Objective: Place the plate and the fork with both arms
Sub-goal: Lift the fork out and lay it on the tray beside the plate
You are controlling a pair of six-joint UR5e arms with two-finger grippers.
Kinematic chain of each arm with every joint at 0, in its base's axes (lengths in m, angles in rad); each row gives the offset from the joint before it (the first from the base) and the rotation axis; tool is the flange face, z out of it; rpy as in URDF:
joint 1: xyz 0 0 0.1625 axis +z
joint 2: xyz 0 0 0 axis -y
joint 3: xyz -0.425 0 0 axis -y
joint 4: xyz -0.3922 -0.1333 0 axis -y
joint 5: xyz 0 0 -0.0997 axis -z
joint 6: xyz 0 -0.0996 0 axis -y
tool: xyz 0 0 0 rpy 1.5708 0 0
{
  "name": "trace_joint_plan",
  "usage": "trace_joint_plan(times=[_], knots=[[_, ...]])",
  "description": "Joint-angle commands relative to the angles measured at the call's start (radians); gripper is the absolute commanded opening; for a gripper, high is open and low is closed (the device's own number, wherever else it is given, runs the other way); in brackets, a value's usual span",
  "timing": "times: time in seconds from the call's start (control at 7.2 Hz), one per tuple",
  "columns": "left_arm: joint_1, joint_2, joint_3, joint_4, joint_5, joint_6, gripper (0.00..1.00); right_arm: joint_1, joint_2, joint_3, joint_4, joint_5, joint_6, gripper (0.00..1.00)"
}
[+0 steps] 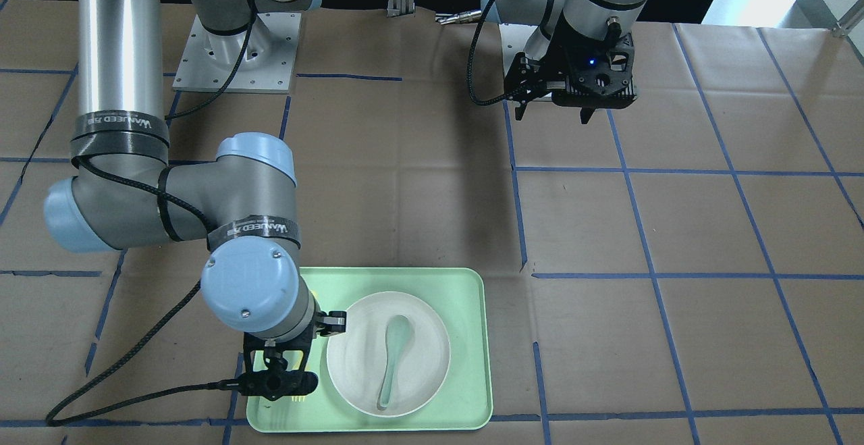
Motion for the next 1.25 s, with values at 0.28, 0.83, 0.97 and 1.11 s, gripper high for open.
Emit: trace_joint_plan(times=[0.28,0.83,0.97,1.11], knots=[[0.001,0.043,-0.004,-0.002,0.000,0.002,1.00,-0.045,0.046,0.114,-0.125,0.014,-0.058,0.02],[0.001,0.047,-0.019,-0.037,0.002,0.002,1.00,-0.056,0.032,0.097,-0.133,0.003,-0.056,1.00],[0.001,0.047,-0.024,-0.037,0.002,0.000,1.00,-0.059,-0.004,0.099,-0.115,0.002,-0.058,1.00],[0.001,0.047,-0.025,-0.037,0.000,0.000,1.00,-0.060,-0.076,0.115,-0.064,0.000,-0.071,1.00]])
